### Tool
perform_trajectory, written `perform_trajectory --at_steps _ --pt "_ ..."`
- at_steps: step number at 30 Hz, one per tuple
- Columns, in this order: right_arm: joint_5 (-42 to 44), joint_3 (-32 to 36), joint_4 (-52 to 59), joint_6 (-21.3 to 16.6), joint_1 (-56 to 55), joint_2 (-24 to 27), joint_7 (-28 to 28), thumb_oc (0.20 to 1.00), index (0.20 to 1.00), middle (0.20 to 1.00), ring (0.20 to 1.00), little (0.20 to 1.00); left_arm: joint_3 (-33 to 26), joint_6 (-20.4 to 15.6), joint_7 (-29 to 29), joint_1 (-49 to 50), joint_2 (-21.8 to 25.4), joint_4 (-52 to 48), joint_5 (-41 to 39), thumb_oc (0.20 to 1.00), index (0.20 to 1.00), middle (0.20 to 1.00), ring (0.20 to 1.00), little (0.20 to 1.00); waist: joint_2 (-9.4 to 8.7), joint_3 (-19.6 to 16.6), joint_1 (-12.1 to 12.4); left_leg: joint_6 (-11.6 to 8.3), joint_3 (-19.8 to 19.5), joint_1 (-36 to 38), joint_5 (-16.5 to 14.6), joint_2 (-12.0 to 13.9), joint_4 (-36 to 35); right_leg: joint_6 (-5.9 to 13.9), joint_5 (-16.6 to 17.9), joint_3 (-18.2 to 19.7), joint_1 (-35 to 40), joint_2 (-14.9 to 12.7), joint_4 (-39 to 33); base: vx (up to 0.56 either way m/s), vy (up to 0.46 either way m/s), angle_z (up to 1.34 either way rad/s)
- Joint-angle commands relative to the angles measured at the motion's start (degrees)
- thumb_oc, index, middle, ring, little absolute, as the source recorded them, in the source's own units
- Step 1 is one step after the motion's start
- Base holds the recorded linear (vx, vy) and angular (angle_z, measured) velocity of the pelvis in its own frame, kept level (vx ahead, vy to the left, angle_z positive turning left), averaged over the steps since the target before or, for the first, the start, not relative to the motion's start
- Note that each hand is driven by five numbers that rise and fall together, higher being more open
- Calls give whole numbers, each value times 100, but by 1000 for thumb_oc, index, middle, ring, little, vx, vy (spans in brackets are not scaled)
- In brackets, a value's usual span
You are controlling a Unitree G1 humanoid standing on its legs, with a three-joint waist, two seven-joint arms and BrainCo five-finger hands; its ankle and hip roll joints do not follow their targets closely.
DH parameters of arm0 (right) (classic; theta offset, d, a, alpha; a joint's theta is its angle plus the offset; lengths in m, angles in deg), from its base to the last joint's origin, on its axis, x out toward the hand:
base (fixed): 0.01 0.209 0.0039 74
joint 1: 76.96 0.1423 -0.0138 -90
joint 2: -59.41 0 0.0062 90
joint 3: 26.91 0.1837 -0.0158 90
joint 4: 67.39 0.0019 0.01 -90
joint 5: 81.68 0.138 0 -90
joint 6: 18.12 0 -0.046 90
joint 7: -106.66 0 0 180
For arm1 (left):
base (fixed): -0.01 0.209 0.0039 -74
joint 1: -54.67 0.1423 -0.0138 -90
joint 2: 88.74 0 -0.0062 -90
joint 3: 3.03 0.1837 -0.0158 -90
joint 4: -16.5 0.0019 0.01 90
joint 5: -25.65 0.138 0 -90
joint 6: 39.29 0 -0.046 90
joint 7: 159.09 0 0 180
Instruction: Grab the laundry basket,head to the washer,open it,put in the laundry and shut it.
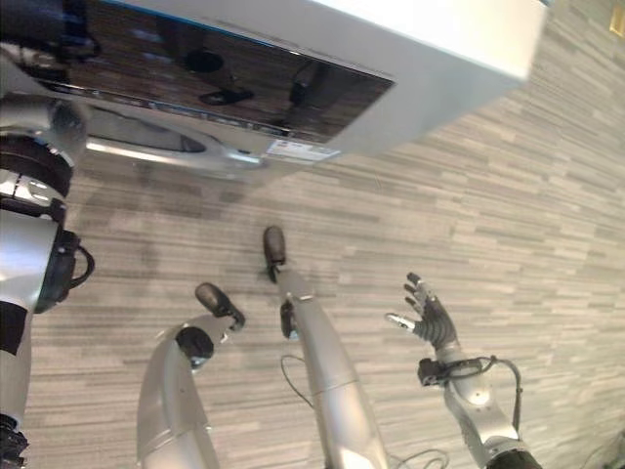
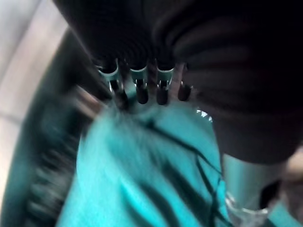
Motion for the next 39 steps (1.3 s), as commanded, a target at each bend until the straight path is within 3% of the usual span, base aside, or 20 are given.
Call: perform_trajectory --at_steps 1,2,3,6,12,14,16,17,19,25,29,33,39 --pt "-155 253 231 -154 -73 581 -90 1000 1000 1000 1000 1000 199 271 224 182 335 -87 1903 1000 1000 1000 1000 1000 140 172 -39 -576 -523 -20 256 442 57 558 -229 53 493 -219 -315 -11 10 -8" --pt "-157 250 234 -153 -74 578 -90 1000 1000 1000 1000 1000 197 269 231 177 339 -80 1922 1000 1000 1000 1000 1000 125 166 -50 -567 -507 -16 283 428 34 555 -205 63 492 -229 -335 -31 20 -5" --pt "-146 311 287 -147 -97 651 -203 1000 1000 1000 1000 1000 521 540 487 553 245 114 3135 1000 1000 1000 1000 1000 145 184 -58 -582 -455 67 367 381 -90 562 -161 94 560 -258 -398 -43 14 -3" --pt "-78 322 382 -102 -46 805 -428 1000 1000 1000 1000 1000 665 792 849 1097 35 281 4124 1000 1000 1000 1000 1000 141 186 -49 -615 -462 149 471 333 -228 558 -129 104 627 -299 -442 -14 4 1" --pt "-50 360 377 -78 4 793 -407 1000 1000 1000 1000 1000 105 605 824 1748 -179 86 3689 1000 1000 1000 1000 1000 168 244 -1 -666 -439 414 656 154 -629 582 -108 56 849 -426 -553 -14 -19 5" --pt "10 419 245 -112 29 661 -316 1000 1000 1000 1000 1000 -274 410 674 2370 -433 -277 3406 1000 1000 1000 1000 1000 233 273 89 -675 -430 676 760 36 -875 583 -149 32 1017 -521 -528 -11 -15 17" --pt "322 687 -172 -137 139 279 -116 1000 1000 1000 1000 1000 -743 90 688 3579 -983 -797 2709 1000 1000 1000 1000 1000 369 306 281 -679 -394 1093 855 -103 -1141 581 -197 3 1321 -632 -508 -27 27 32" --pt "329 674 -187 -147 136 289 -121 1000 1000 1000 1000 1000 -753 89 685 3614 -985 -817 2705 1000 1000 1000 1000 1000 364 309 274 -681 -387 1131 860 -112 -1163 583 -198 7 1350 -635 -516 -3 89 21" --pt "761 887 -623 -82 313 -123 -33 1000 1000 1000 1000 1000 -1118 -73 926 4721 -1385 -872 2374 1000 1000 1000 1000 1000 431 249 368 -696 -303 1744 924 -230 -1543 610 -226 19 1809 -689 -578 21 124 17" --pt "1426 1399 -1288 99 381 -674 -25 1000 1000 1000 1000 1000 -1881 -159 1113 6636 -2174 -691 1981 1000 1000 1000 1000 1000 450 68 595 -779 -154 3519 1162 -738 -2635 699 -256 -146 3468 -867 -1099 88 50 11" --pt "1246 1572 -1503 257 282 -801 -32 1000 1000 1000 1000 1000 -2061 -127 1161 7488 -2355 -454 2493 1000 1000 1000 1000 1000 469 -256 746 -820 -124 4510 1363 -989 -3349 776 -263 -304 4368 -906 -1461 126 38 15" --pt "1097 1648 -1654 310 241 -864 -17 1000 1000 1000 1000 1000 -2129 -142 1192 7779 -2418 -426 2663 1000 1000 1000 1000 1000 505 -413 805 -822 -173 4909 1498 -1095 -3714 817 -265 -391 4707 -931 -1578 76 24 3" --pt "-674 2020 -1290 379 256 -290 403 1000 1000 1000 1000 1000 -2169 -304 1266 8512 -2551 -634 3157 1000 1000 1000 1000 1000 628 -1019 966 -837 -307 5951 2066 -1362 -4902 897 -67 -711 5699 -966 -2193 82 11 22"
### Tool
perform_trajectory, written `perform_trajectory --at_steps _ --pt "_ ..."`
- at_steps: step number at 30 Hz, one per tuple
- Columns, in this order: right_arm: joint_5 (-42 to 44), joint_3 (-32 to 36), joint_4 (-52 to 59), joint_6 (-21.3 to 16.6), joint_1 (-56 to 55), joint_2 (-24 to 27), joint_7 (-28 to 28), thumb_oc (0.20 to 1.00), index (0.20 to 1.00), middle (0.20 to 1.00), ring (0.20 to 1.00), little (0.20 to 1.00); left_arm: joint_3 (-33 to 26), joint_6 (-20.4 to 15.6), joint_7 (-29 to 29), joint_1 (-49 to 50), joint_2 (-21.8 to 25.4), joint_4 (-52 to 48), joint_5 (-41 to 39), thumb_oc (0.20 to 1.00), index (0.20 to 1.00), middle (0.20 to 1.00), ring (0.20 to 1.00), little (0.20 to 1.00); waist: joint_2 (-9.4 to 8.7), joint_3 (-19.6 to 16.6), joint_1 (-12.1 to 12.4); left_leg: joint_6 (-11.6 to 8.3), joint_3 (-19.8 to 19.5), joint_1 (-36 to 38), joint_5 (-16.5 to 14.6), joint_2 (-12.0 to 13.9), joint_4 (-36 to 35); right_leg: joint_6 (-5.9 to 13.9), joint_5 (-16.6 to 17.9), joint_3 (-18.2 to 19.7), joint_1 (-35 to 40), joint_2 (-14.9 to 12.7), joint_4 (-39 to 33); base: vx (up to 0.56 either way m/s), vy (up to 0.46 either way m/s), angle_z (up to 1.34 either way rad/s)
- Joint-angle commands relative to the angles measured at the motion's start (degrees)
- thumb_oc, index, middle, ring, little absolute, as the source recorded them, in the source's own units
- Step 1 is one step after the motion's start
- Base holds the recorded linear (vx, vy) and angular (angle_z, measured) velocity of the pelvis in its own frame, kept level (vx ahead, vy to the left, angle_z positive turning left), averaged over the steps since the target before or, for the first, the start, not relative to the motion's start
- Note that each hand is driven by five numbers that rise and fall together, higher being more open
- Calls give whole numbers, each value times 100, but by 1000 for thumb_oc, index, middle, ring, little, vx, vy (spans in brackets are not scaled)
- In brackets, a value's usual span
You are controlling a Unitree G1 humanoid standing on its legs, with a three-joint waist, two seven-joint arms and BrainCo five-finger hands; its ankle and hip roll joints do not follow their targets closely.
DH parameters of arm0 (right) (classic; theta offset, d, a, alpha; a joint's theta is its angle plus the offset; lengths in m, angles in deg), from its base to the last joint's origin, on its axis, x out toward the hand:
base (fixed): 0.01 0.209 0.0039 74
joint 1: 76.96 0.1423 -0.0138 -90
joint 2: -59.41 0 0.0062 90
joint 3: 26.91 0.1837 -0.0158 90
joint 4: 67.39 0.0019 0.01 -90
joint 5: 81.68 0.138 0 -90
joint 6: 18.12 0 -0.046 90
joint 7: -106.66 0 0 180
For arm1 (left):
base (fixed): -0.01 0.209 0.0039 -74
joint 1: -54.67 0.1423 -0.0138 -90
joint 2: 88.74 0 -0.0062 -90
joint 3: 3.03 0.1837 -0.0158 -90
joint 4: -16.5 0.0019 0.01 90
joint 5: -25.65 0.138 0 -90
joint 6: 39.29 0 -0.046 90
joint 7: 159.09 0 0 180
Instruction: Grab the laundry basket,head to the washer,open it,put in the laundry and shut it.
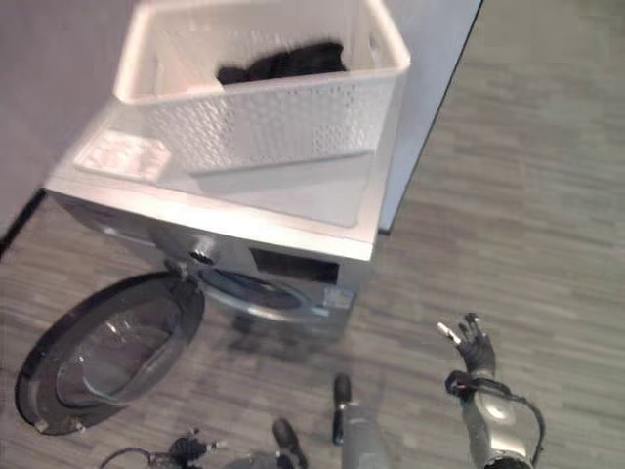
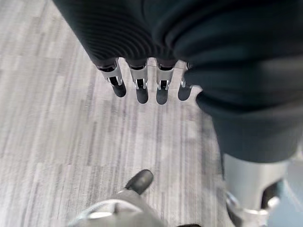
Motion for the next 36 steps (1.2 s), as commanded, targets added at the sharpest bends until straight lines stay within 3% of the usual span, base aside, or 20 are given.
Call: perform_trajectory --at_steps 1,5,8,10,20,23,27,30,36 --pt "-1336 384 516 -248 278 529 380 1000 1000 1000 1000 1000 -355 -191 81 -16 84 -96 220 1000 1000 1000 1000 1000 -131 184 44 -226 -69 -173 528 71 -98 708 760 -202 682 -506 -925 112 11 19" --pt "-2460 592 855 -187 681 1413 710 1000 1000 1000 1000 1000 -583 -198 136 285 98 -13 261 1000 1000 1000 1000 1000 -134 -108 184 -243 -116 251 637 17 -536 752 778 -347 1103 -487 -1229 87 1 10" --pt "-2711 715 1011 -208 861 1641 831 1000 1000 1000 1000 1000 -665 -156 173 393 81 136 336 1000 1000 1000 1000 1000 -161 -193 236 -259 -127 331 622 22 -536 769 800 -409 1264 -478 -1347 55 -15 12" --pt "-3182 822 1401 -189 1147 2129 863 1000 1000 1000 1000 1000 -726 -82 237 526 105 373 623 1000 1000 1000 1000 1000 -218 -320 346 -289 -180 364 621 29 -536 782 842 -497 1436 -493 -1495 53 -20 4" --pt "-3399 515 1524 -251 2243 2985 797 1000 1000 1000 1000 1000 -737 -51 459 778 100 514 749 1000 1000 1000 1000 1000 -338 -524 661 -319 -366 336 642 21 -536 828 918 -680 1626 -525 -1659 35 0 11" --pt "-3252 -25 1460 -281 2714 3199 454 1000 1000 1000 1000 1000 -667 -59 497 781 133 484 696 1000 1000 1000 1000 1000 -394 -521 739 -337 -397 291 679 22 -536 825 933 -725 1627 -542 -1663 9 12 5" --pt "-3269 -1500 959 -228 3938 3719 -141 1000 1000 1000 1000 1000 -359 -109 621 751 161 374 684 1000 1000 1000 1000 1000 -507 -493 837 -378 -463 124 743 35 -536 852 1022 -787 1567 -582 -1746 0 20 17" --pt "-3209 -1832 897 -232 4305 3748 -181 1000 1000 1000 1000 1000 -326 -111 617 718 181 356 662 1000 1000 1000 1000 1000 -526 -473 843 -378 -473 60 754 36 -536 861 1062 -780 1508 -590 -1757 -12 9 3" --pt "-3188 -3243 793 -178 5663 3842 -601 1000 1000 1000 1000 1000 -235 -121 606 614 271 344 611 1000 1000 1000 1000 1000 -622 -400 910 -381 -459 -85 780 35 -536 862 1137 -730 1373 -620 -1780 -9 15 -2"
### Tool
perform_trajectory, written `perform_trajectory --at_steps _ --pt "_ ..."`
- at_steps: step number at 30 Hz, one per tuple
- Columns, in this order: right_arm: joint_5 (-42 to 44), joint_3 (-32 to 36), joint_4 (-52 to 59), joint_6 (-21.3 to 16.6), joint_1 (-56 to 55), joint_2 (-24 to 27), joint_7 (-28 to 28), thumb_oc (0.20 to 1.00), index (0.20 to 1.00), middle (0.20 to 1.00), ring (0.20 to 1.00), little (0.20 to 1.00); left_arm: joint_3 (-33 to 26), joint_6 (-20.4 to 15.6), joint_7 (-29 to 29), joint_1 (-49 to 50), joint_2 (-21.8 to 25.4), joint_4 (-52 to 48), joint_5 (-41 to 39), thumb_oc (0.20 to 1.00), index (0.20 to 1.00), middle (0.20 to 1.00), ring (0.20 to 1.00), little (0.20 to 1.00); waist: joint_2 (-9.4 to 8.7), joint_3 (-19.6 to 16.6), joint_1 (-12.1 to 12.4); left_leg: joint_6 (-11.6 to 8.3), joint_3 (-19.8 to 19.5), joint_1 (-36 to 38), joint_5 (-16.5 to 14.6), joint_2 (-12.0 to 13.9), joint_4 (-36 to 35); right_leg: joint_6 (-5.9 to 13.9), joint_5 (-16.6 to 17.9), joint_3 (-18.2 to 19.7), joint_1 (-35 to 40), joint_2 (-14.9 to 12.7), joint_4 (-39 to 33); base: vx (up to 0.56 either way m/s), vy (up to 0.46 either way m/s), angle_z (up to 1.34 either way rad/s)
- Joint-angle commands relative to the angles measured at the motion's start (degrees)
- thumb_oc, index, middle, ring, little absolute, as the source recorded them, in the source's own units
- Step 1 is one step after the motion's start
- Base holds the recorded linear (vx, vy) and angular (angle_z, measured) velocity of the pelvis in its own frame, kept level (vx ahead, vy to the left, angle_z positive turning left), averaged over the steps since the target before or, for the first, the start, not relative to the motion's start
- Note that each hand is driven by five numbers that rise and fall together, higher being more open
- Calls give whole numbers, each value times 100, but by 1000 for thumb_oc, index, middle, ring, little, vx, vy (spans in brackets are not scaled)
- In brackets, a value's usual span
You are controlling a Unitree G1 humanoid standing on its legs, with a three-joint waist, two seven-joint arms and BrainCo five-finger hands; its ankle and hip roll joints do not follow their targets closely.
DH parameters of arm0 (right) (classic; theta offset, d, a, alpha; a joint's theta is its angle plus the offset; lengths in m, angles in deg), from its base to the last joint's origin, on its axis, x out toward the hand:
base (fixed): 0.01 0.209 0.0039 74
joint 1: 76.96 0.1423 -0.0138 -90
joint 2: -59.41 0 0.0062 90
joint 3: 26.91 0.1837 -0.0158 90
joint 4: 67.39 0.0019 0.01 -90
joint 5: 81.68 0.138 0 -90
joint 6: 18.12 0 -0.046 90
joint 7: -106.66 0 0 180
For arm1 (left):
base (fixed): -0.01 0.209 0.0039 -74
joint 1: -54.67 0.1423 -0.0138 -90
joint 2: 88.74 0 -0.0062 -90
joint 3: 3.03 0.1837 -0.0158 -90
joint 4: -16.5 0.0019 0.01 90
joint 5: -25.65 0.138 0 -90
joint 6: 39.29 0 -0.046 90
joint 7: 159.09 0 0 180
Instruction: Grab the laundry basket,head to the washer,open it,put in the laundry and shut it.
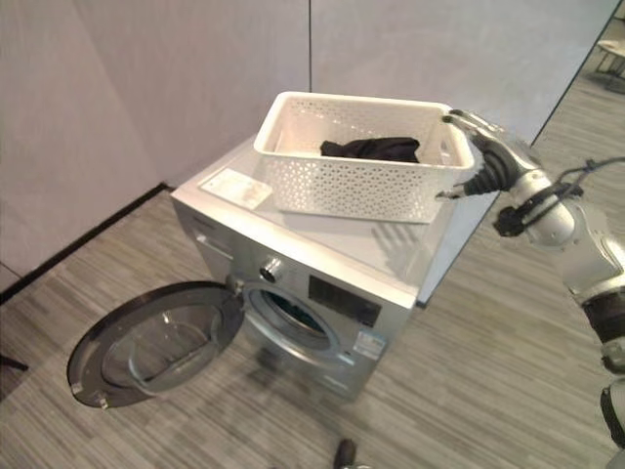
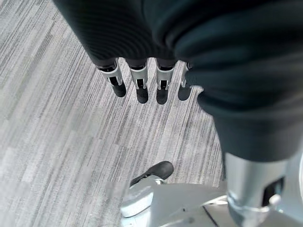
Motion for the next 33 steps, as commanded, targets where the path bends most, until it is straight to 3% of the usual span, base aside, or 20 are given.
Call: perform_trajectory --at_steps 1,2,8,10,15,16,17,29,33 --pt "101 -150 -330 -8 689 57 -160 1000 1000 1000 1000 1000 -45 -104 148 -85 65 105 5 1000 1000 1000 1000 1000 -392 225 147 -257 111 -64 584 -88 -464 883 946 -17 866 -660 -1183 -25 32 -7" --pt "-66 -645 -599 126 1242 -76 -191 1000 1000 1000 1000 1000 36 -91 134 -127 86 107 -8 1000 1000 1000 1000 1000 -409 250 175 -260 109 -115 599 -88 -464 874 958 -12 816 -670 -1186 -15 30 -13" --pt "-272 -1278 -1000 321 1904 -317 -400 1000 1000 1000 1000 1000 142 -65 98 -218 76 79 -65 1000 1000 1000 1000 1000 -422 255 183 -269 104 -140 609 -98 -464 871 984 1 799 -694 -1201 2 11 -1" --pt "-250 -1803 -1307 523 2412 -476 -764 1000 1000 1000 1000 1000 176 -26 139 -238 75 96 -106 1000 1000 1000 1000 1000 -437 223 171 -277 110 -127 600 -96 -464 861 980 3 814 -695 -1206 18 6 -1" --pt "-377 -2138 -1693 794 2775 -852 -1151 1000 1000 1000 1000 1000 231 75 221 -263 42 145 -167 1000 1000 1000 1000 1000 -449 174 145 -278 114 -69 590 -85 -464 845 968 12 868 -687 -1204 17 4 -3" --pt "-432 -2209 -1807 904 2881 -1033 -1279 699 699 699 699 699 231 118 251 -279 36 162 -194 1000 1000 1000 1000 1000 -456 148 128 -276 119 -44 581 -79 -464 839 962 26 883 -679 -1209 0 0 0" --pt "-446 -2165 -1849 942 2890 -1173 -1290 200 200 200 200 200 235 140 275 -281 10 156 -230 1000 1000 1000 1000 1000 -464 131 124 -276 120 -27 577 -70 -464 835 957 35 896 -677 -1211 0 0 0" --pt "-344 -1816 -1156 989 2782 -1407 -1266 200 200 200 200 200 219 214 273 -343 -26 174 -192 1000 1000 1000 1000 1000 -519 97 128 -259 96 -5 549 -49 -464 820 948 85 898 -660 -1219 -2 -1 -1" --pt "-110 -1788 -917 1204 2946 -1898 -1490 200 200 200 200 200 204 277 301 -387 11 224 -156 1000 1000 1000 1000 1000 -638 70 124 -252 129 27 536 -31 -464 805 960 136 903 -640 -1214 -17 -5 -5"
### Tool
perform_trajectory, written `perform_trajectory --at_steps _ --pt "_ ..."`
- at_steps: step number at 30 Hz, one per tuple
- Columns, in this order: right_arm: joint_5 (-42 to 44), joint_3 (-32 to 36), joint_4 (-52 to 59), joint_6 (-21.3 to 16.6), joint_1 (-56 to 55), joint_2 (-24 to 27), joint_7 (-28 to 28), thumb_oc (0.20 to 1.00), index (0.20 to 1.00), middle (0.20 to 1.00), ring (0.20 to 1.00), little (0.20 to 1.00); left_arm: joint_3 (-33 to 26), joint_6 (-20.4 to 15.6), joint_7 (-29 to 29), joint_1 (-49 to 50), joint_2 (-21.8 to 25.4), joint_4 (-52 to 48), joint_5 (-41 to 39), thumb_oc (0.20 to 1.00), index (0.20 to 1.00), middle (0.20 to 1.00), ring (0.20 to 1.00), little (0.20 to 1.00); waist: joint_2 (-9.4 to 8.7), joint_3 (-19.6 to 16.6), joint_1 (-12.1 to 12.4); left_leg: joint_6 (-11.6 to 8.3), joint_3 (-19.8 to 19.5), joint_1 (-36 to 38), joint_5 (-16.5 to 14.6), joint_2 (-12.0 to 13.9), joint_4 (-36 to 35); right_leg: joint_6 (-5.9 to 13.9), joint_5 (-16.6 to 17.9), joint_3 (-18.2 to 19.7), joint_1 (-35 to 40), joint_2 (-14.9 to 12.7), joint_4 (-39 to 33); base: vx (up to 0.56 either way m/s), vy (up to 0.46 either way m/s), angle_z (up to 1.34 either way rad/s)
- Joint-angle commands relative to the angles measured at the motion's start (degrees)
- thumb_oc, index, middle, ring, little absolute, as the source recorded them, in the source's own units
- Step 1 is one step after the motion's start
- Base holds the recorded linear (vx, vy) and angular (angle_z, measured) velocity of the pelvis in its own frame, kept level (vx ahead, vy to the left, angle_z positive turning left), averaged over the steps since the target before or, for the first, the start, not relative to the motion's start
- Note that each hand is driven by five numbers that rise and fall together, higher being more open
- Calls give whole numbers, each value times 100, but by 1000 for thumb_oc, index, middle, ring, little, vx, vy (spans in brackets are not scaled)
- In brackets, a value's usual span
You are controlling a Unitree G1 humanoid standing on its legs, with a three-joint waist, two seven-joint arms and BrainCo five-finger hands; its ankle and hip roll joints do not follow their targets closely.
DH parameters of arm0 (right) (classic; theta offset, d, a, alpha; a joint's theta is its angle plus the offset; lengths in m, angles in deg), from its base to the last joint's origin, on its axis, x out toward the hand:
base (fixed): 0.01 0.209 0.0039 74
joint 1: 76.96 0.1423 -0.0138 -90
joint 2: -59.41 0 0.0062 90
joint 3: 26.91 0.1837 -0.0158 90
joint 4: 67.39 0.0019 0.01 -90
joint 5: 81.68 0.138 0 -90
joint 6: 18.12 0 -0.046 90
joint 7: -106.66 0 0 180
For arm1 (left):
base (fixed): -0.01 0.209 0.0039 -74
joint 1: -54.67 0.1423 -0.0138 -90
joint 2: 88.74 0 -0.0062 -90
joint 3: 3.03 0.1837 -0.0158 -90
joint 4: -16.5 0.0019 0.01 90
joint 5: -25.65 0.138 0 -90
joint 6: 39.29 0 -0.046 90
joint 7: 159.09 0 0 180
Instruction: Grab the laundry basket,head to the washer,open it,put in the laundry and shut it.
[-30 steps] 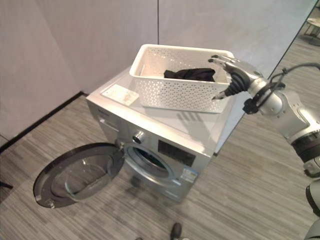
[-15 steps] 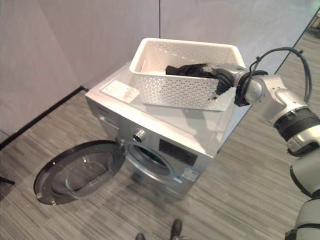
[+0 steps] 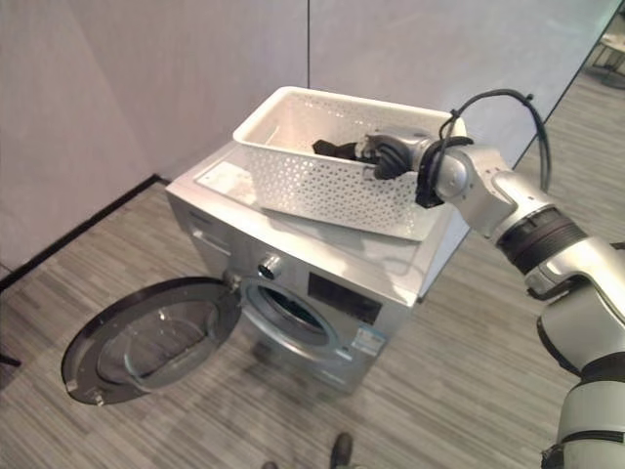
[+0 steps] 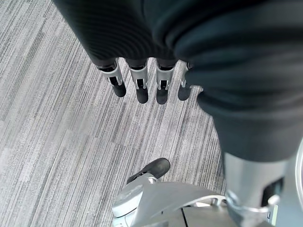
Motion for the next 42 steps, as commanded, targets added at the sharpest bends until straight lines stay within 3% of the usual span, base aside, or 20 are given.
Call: perform_trajectory --at_steps 1,3,8,11,16,17,18,19,31,37,42 --pt "219 267 -473 76 795 -374 43 200 200 200 200 200 32 34 180 -75 -66 193 76 1000 1000 1000 1000 1000 -487 68 63 -271 -84 -22 502 -41 -441 802 652 6 709 -752 -686 -12 -9 -12" --pt "157 289 -524 96 830 -539 71 200 200 200 200 200 36 44 183 -96 -65 202 79 1000 1000 1000 1000 1000 -504 64 64 -268 -73 -15 499 -36 -441 798 655 21 703 -743 -684 -17 -6 -11" --pt "-485 605 -615 254 762 -1764 209 200 200 200 200 200 108 169 115 -268 -51 227 160 1000 1000 1000 1000 1000 -685 62 96 -240 -64 7 506 -6 -441 762 687 84 679 -700 -668 -40 -27 0" --pt "-561 800 -477 257 596 -2061 263 200 200 200 200 200 146 203 101 -305 -54 240 234 1000 1000 1000 1000 1000 -747 36 117 -229 -69 37 487 2 -441 758 686 91 709 -701 -662 -7 -9 1" --pt "-434 951 -259 208 430 -2044 303 200 200 200 200 200 63 198 61 -294 1 263 269 1000 1000 1000 1000 1000 -813 2 150 -227 -86 61 476 -1 -441 758 680 71 740 -695 -661 0 0 0" --pt "-387 1012 -265 196 391 -1945 336 291 291 291 291 291 16 186 53 -297 31 264 278 1000 1000 1000 1000 1000 -823 -7 160 -231 -95 48 483 -5 -441 763 686 59 731 -703 -666 0 0 0" --pt "-408 1019 -348 205 361 -1898 373 291 291 291 291 291 9 177 49 -302 35 274 282 1000 1000 1000 1000 1000 -822 -4 168 -232 -100 38 489 -13 -441 765 689 55 728 -705 -669 -40 -4 2" --pt "-454 1068 -424 215 342 -1865 430 1000 1000 1000 1000 1000 5 176 47 -308 35 286 290 1000 1000 1000 1000 1000 -811 3 172 -233 -107 28 493 -19 -441 767 695 47 720 -712 -671 0 0 0" --pt "-480 1711 -351 218 253 -1753 891 1000 1000 1000 1000 1000 -42 238 9 -187 32 515 564 1000 1000 1000 1000 1000 -658 -62 157 -218 -66 46 492 -63 -441 785 728 63 712 -743 -702 -4 1 -4" --pt "148 1996 438 114 237 -1330 891 1000 1000 1000 1000 1000 -114 212 -11 -183 -4 488 508 1000 1000 1000 1000 1000 -668 -162 66 -228 -31 101 481 -60 -441 786 714 71 748 -724 -712 4 -2 1" --pt "193 1976 623 16 345 -1021 912 1000 1000 1000 1000 1000 -129 179 -12 -202 -9 469 449 1000 1000 1000 1000 1000 -689 -169 53 -233 -28 93 484 -58 -441 791 719 60 739 -727 -716 0 0 0"
